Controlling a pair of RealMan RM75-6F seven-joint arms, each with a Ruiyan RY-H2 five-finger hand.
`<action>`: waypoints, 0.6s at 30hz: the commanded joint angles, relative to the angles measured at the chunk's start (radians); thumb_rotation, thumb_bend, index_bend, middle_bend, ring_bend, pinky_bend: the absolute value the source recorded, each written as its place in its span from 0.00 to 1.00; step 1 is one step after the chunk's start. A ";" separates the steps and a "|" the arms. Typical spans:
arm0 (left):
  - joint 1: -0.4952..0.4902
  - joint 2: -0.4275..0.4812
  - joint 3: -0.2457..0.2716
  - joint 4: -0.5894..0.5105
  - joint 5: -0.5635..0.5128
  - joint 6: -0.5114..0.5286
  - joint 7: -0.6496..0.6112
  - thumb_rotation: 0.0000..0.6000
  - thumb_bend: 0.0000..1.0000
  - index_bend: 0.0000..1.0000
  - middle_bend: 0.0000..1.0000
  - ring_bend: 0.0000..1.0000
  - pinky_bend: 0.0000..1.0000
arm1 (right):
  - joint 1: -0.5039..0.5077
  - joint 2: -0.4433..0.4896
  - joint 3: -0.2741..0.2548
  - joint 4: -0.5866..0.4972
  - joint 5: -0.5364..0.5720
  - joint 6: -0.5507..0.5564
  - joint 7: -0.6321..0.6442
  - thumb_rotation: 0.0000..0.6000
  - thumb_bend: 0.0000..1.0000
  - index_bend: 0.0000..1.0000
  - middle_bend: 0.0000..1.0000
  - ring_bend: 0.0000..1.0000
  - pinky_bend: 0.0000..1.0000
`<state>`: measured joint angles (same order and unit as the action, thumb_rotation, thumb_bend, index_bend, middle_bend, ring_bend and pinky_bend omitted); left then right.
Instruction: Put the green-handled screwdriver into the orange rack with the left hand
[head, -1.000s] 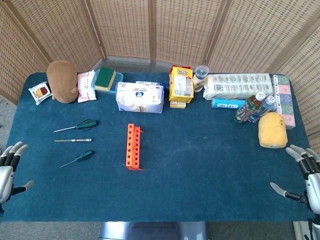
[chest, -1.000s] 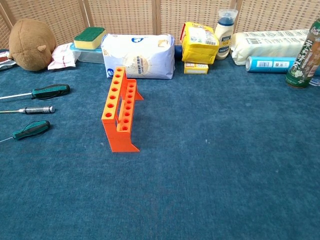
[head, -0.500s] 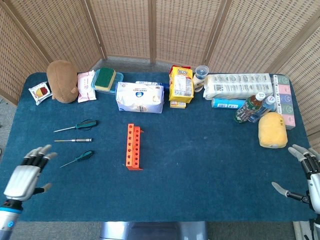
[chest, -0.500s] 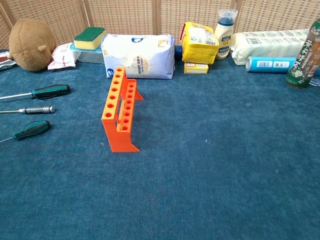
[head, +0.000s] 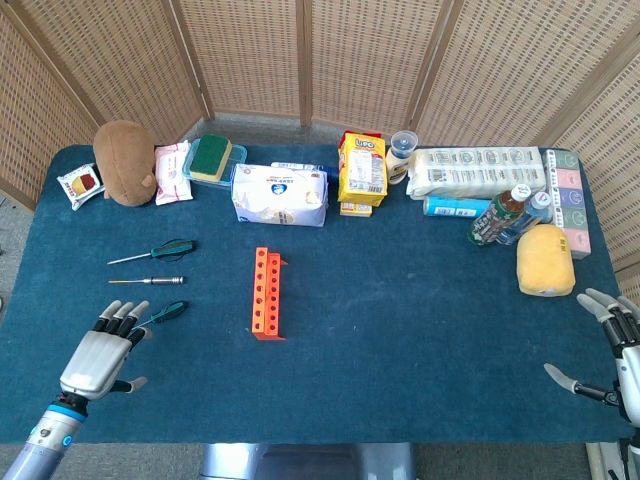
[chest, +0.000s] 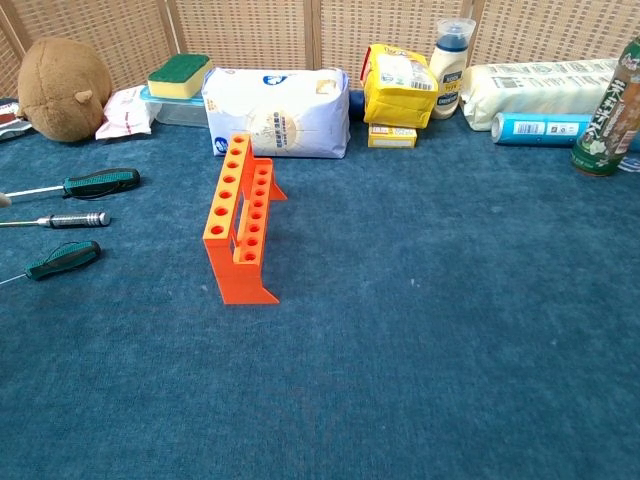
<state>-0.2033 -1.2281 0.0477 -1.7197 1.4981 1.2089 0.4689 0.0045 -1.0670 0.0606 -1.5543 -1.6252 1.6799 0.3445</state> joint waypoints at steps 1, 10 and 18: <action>-0.013 -0.034 -0.007 0.014 -0.050 -0.033 0.060 0.54 0.00 0.33 0.00 0.00 0.06 | 0.000 0.001 0.000 0.001 -0.001 0.000 0.002 0.77 0.04 0.15 0.13 0.14 0.06; -0.041 -0.080 -0.048 0.023 -0.168 -0.071 0.095 0.00 0.00 0.35 0.00 0.00 0.06 | 0.000 0.004 0.002 0.003 0.005 -0.002 0.014 0.77 0.04 0.15 0.13 0.14 0.06; -0.076 -0.096 -0.068 0.053 -0.229 -0.113 0.089 0.00 0.00 0.36 0.00 0.00 0.06 | -0.004 0.008 0.003 0.004 0.004 0.005 0.025 0.77 0.04 0.15 0.13 0.14 0.06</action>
<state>-0.2752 -1.3203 -0.0178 -1.6700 1.2729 1.0976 0.5540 0.0009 -1.0591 0.0633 -1.5506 -1.6215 1.6851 0.3690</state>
